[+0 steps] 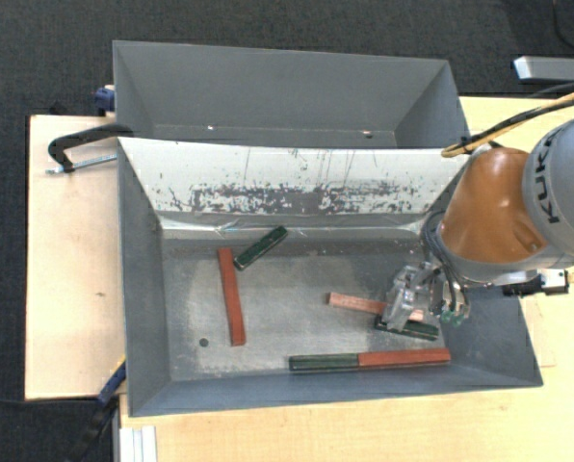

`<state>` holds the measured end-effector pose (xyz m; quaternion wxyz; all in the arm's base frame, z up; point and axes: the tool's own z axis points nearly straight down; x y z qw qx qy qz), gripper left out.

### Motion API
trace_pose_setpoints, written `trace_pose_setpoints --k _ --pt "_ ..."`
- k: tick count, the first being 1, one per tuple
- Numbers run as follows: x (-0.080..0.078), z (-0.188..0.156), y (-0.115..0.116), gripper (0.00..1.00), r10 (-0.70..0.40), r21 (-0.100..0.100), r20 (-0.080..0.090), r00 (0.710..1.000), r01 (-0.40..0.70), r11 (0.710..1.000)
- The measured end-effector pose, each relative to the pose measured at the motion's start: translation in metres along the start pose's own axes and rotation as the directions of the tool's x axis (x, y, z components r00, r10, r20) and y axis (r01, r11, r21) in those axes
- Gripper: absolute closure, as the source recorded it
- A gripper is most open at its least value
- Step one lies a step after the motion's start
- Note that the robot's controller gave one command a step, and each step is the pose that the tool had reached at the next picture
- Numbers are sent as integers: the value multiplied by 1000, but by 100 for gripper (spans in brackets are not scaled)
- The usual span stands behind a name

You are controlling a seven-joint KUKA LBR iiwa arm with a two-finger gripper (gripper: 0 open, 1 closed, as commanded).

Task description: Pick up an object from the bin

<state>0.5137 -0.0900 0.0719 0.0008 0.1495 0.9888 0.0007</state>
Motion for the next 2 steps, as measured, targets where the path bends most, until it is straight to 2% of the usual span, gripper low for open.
trace_pose_setpoints --k 1,2 --pt "0 0 0 100 0 0 0 1000 0 1000" --pt "2 -199 -11 100 -20 0 5 1000 20 1000"
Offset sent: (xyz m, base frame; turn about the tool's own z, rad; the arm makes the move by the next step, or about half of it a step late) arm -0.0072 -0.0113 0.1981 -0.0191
